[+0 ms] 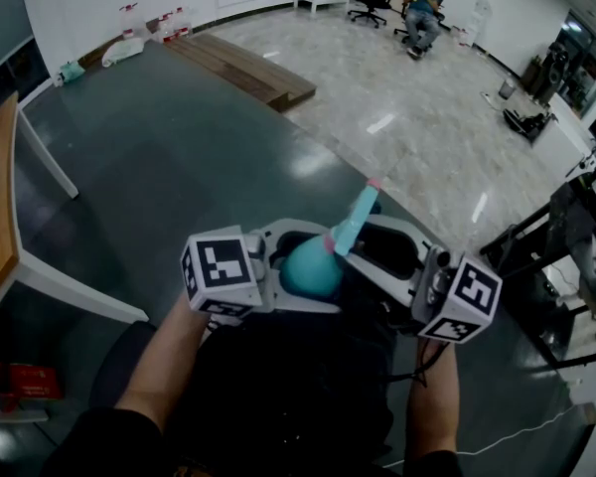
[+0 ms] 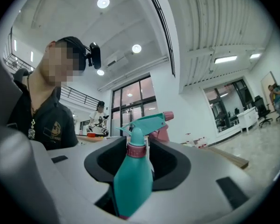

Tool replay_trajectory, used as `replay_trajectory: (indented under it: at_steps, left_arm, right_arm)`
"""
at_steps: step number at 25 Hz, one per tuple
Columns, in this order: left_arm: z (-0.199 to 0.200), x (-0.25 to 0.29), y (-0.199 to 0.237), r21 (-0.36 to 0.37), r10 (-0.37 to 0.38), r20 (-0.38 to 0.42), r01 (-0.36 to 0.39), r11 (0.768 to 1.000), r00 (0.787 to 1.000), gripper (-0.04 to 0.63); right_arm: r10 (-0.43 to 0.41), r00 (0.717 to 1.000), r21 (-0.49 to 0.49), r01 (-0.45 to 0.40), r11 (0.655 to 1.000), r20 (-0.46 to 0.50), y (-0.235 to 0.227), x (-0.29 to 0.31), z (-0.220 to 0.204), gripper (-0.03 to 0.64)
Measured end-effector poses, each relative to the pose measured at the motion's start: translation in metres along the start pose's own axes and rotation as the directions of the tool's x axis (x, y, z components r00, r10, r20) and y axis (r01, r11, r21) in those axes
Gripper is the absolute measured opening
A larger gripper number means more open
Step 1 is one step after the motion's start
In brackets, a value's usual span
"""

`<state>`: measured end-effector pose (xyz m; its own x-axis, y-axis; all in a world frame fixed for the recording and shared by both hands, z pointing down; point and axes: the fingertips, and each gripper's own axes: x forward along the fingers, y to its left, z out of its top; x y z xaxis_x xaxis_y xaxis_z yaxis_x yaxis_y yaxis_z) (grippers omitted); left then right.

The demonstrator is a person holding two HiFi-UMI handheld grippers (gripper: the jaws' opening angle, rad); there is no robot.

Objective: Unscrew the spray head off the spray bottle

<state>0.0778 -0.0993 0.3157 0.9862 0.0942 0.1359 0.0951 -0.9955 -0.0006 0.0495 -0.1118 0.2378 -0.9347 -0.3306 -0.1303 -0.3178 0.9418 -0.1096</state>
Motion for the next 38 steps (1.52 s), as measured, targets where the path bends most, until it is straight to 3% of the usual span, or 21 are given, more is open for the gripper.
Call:
replay_trajectory:
  at_steps: [4, 7, 10, 17, 22, 25, 31, 38]
  left_arm:
    - [0.001, -0.001, 0.031, 0.011, 0.190, -0.002, -0.190, 0.982, 0.982, 0.419]
    - [0.001, -0.009, 0.056, 0.006, 0.350, 0.003, -0.350, 0.937, 0.937, 0.419]
    - [-0.003, -0.016, 0.072, 0.010, 0.457, -0.011, -0.457, 0.889, 0.889, 0.419]
    - [-0.014, -0.016, 0.084, 0.009, 0.561, -0.047, -0.561, 0.828, 0.827, 0.419]
    - [-0.018, -0.018, 0.089, 0.027, 0.601, -0.069, -0.600, 0.799, 0.797, 0.419]
    - [-0.018, -0.016, 0.086, 0.027, 0.581, -0.068, -0.581, 0.814, 0.811, 0.419]
    - [-0.013, -0.008, 0.067, -0.003, 0.447, -0.047, -0.447, 0.894, 0.893, 0.419]
    - [-0.011, -0.003, 0.037, -0.012, 0.277, -0.016, -0.277, 0.961, 0.961, 0.419]
  right_arm:
    - [-0.143, 0.990, -0.042, 0.143, 0.989, -0.007, -0.018, -0.001, -0.002, 0.162]
    - [-0.252, 0.968, -0.038, 0.253, 0.967, 0.011, -0.031, 0.000, -0.001, 0.163]
    - [-0.339, 0.940, -0.030, 0.340, 0.940, 0.026, -0.039, 0.004, -0.001, 0.161]
    - [-0.424, 0.906, -0.035, 0.424, 0.905, 0.007, -0.050, 0.017, -0.008, 0.161]
    - [-0.477, 0.879, -0.035, 0.476, 0.879, -0.017, -0.057, 0.023, -0.011, 0.140]
    - [-0.456, 0.890, -0.036, 0.455, 0.890, -0.021, -0.055, 0.022, -0.011, 0.135]
    - [-0.344, 0.938, -0.018, 0.344, 0.939, -0.031, -0.044, 0.016, -0.008, 0.131]
    - [-0.151, 0.988, 0.005, 0.151, 0.989, -0.025, -0.022, 0.009, -0.009, 0.130]
